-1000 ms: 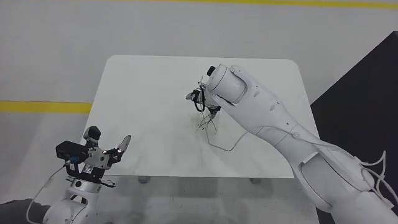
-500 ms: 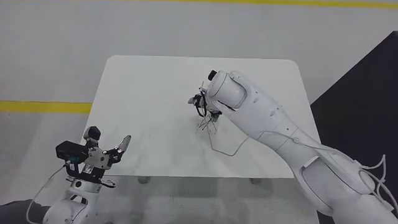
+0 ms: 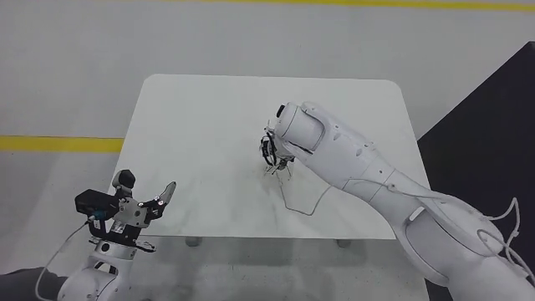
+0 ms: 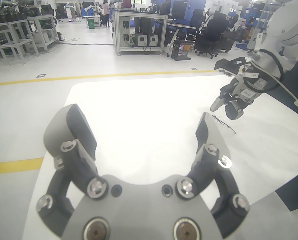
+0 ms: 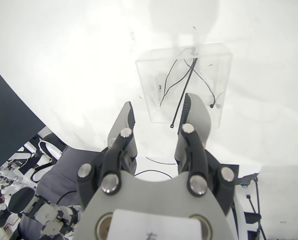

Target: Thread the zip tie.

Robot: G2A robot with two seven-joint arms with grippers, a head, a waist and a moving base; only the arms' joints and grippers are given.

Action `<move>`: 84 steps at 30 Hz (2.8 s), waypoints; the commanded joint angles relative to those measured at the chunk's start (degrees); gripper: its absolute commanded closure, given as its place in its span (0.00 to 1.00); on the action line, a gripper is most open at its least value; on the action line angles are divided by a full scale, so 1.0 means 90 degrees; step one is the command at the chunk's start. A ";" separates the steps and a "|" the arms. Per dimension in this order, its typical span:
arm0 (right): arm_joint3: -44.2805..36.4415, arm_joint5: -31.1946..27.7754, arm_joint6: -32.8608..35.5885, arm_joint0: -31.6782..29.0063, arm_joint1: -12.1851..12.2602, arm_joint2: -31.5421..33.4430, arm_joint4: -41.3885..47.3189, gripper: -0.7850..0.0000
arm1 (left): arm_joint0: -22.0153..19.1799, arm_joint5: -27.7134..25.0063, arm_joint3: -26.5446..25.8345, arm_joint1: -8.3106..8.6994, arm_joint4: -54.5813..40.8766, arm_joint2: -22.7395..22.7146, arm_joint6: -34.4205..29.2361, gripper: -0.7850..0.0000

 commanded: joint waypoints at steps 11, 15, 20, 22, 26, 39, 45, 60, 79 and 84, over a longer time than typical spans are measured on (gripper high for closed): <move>0.0601 -0.0094 0.0094 0.0324 -0.0237 -0.0755 0.0437 0.60 | 0.0000 0.0000 0.0000 0.0000 0.0000 0.0000 0.0000 0.00; 0.0817 -0.0107 0.0107 0.0382 -0.0331 -0.0837 0.0496 0.63 | 0.0000 0.0000 0.0000 0.0000 0.0000 0.0000 0.0000 0.00; 0.1063 -0.0138 0.0138 0.0429 -0.0448 -0.0884 0.0510 0.64 | 0.0000 0.0000 0.0000 0.0000 0.0000 0.0000 0.0000 0.00; 0.1184 -0.0176 0.0176 0.0430 -0.0499 -0.0892 0.0527 0.64 | 0.0000 0.0000 0.0000 0.0000 0.0000 0.0000 0.0000 0.00; 0.1506 -0.0314 0.0297 0.0455 -0.0606 -0.0925 0.0520 0.66 | 0.0000 0.0000 0.0000 0.0000 0.0000 0.0000 0.0000 0.00; 0.2171 -0.0624 0.0498 0.0505 -0.0974 -0.0985 0.0399 0.77 | 0.0000 0.0000 0.0000 0.0000 0.0000 0.0000 0.0000 0.00; 0.2498 -0.0600 0.0571 0.0533 -0.1121 -0.0979 0.0350 0.80 | 0.0000 0.0000 0.0000 0.0000 0.0000 0.0000 0.0000 0.00; 0.3056 -0.0912 0.0880 0.0704 -0.1391 -0.0843 0.0359 1.00 | 0.0000 0.0000 0.0000 0.0000 0.0000 0.0000 0.0000 0.00; 0.0653 -0.5772 0.4035 0.0071 0.0463 0.1539 0.1860 1.00 | 0.0000 0.0000 0.0000 0.0000 0.0000 0.0000 0.0000 0.00; 0.0109 -0.5464 0.3882 -0.0263 0.0663 0.1757 0.1650 1.00 | 0.0000 0.0000 0.0000 0.0000 0.0000 0.0000 0.0000 0.00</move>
